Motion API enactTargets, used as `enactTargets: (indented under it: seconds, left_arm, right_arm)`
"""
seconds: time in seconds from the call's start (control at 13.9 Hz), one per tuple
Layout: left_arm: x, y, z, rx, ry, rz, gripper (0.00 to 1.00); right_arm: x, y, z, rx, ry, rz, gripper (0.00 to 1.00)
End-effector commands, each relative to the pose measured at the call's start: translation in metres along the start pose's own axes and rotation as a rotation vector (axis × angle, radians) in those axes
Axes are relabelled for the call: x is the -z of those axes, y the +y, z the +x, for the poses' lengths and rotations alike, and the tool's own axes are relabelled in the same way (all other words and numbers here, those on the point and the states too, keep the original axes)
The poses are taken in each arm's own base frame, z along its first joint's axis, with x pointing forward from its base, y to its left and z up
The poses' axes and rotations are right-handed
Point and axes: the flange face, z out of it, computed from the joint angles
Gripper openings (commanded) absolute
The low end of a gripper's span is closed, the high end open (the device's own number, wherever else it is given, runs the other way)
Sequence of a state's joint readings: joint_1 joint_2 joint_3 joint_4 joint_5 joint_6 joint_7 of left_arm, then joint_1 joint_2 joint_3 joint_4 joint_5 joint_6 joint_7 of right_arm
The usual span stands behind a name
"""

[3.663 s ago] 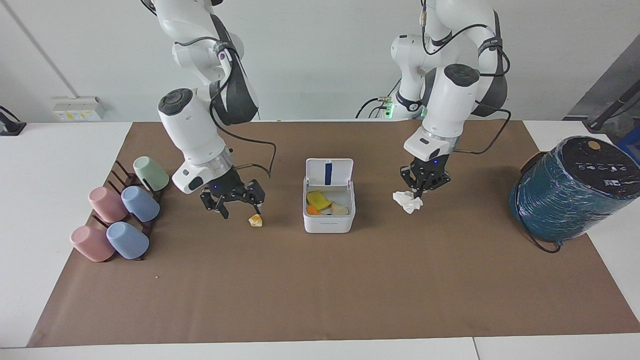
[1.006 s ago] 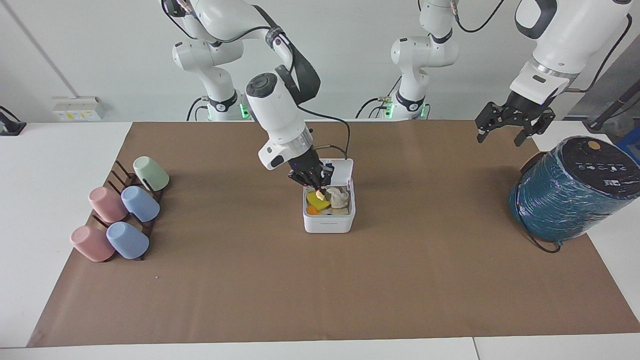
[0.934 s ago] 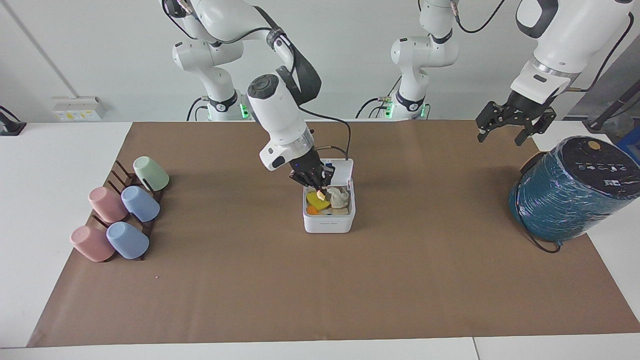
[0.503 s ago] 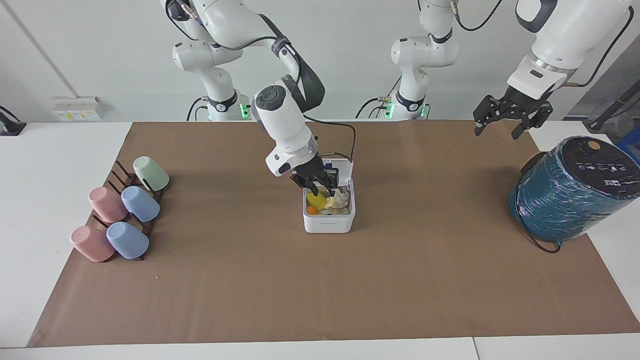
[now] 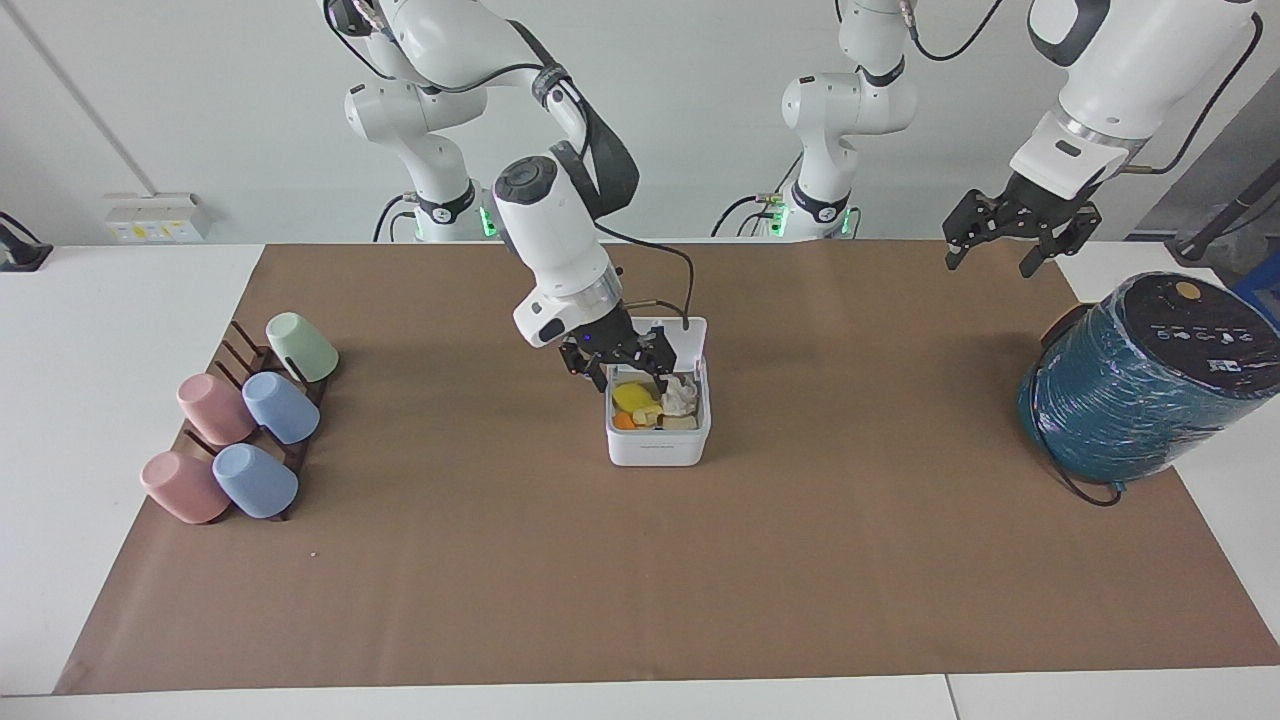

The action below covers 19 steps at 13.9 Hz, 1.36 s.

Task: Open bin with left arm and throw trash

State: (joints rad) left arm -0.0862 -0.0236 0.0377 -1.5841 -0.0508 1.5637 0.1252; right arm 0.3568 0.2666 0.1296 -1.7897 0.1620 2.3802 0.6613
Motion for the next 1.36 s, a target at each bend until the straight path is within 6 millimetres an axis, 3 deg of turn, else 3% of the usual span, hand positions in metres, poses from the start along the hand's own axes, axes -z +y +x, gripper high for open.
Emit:
enactTargets:
  seconds: [0.0, 0.36, 0.72, 1.01, 1.22, 1.29]
  left_arm:
    - [0.001, 0.001, -0.008, -0.003, -0.003, 0.017, 1.00]
    - [0.001, -0.003, -0.009, 0.007, 0.001, 0.018, 1.00]
    - [-0.001, -0.002, -0.009, 0.005, 0.004, 0.018, 1.00]
    - [-0.001, -0.003, -0.008, 0.010, 0.004, 0.018, 1.00]
    - [0.000, -0.003, -0.009, 0.007, 0.001, 0.019, 1.00]
    - [0.000, -0.003, -0.010, 0.005, -0.003, 0.020, 1.00]
  right_arm:
    - [0.038, 0.030, 0.036, 0.044, 0.109, -0.057, 1.00]
    - [0.120, 0.120, 0.087, 0.151, 0.124, -0.169, 1.00]
    - [0.209, 0.193, 0.102, 0.214, 0.031, -0.261, 1.00]
    - [0.270, 0.220, 0.101, 0.196, -0.077, -0.301, 1.00]
    - [0.292, 0.226, 0.084, 0.217, -0.156, -0.320, 1.00]
    - [0.290, 0.226, 0.082, 0.219, -0.163, -0.321, 1.00]
